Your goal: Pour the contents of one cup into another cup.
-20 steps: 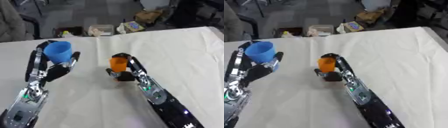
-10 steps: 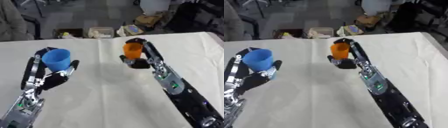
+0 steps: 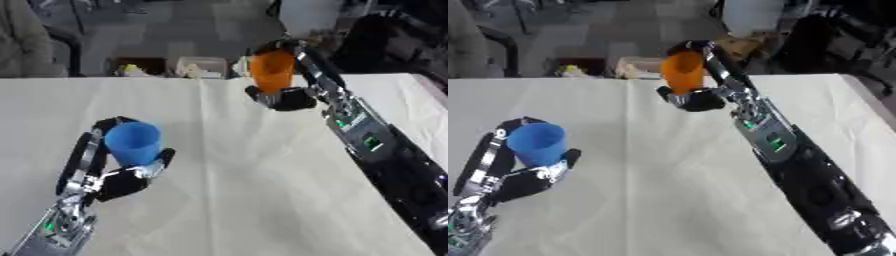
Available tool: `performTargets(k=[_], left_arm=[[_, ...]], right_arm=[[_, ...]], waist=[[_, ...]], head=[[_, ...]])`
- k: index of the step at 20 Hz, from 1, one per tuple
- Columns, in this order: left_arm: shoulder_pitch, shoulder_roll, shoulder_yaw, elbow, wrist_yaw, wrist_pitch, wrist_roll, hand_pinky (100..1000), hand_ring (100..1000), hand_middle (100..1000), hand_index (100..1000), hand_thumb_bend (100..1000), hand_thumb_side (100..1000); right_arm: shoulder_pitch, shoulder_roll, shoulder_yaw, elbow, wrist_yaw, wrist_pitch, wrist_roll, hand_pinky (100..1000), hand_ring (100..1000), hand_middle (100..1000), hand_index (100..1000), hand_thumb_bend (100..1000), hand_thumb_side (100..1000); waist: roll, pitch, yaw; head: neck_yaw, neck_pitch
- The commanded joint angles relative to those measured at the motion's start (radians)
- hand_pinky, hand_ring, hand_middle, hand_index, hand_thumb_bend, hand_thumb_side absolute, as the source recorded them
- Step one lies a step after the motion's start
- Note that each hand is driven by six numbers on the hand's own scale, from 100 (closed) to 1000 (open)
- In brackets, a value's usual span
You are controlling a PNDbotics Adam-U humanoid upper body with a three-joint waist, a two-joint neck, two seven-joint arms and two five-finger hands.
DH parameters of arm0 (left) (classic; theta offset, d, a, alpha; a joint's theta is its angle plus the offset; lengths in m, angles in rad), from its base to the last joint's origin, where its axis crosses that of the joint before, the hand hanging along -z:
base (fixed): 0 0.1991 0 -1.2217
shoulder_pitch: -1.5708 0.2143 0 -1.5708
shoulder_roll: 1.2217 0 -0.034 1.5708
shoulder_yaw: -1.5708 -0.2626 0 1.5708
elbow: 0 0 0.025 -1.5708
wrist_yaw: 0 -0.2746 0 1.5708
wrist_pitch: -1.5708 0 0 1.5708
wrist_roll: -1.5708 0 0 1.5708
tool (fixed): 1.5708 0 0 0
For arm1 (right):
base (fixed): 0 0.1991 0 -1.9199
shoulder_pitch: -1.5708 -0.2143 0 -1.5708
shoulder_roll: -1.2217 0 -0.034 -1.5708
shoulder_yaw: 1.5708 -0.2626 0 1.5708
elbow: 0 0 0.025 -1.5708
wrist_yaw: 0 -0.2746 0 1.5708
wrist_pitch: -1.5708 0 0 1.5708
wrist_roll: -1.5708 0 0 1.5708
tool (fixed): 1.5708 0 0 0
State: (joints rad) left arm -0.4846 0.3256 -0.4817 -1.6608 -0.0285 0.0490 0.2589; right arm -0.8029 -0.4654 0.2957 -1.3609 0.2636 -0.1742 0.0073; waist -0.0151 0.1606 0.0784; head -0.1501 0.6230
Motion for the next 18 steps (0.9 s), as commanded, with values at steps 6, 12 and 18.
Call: performTargets(k=[6, 12, 18], left_arm=[[-0.018, 0.021, -0.053, 0.003, -0.036, -0.027, -0.092, 317, 340, 254, 513, 465, 100], [-0.027, 0.016, -0.07, 0.044, -0.07, -0.041, -0.12, 320, 342, 254, 515, 461, 100], [-0.032, 0.008, -0.083, 0.103, -0.111, -0.051, -0.136, 323, 344, 255, 518, 459, 100]], right_arm=[[-0.077, -0.03, 0.055, -0.076, 0.102, -0.052, 0.071, 480, 316, 294, 770, 405, 100], [-0.105, -0.015, 0.104, -0.123, 0.211, -0.115, 0.123, 518, 327, 306, 785, 398, 100], [-0.125, -0.006, 0.119, -0.163, 0.225, -0.135, 0.138, 525, 328, 308, 787, 396, 100]], waist=[[-0.02, -0.023, -0.005], [-0.037, -0.031, -0.015], [-0.047, -0.038, -0.025]], head=[[0.006, -0.001], [0.01, 0.003], [0.014, 0.006]])
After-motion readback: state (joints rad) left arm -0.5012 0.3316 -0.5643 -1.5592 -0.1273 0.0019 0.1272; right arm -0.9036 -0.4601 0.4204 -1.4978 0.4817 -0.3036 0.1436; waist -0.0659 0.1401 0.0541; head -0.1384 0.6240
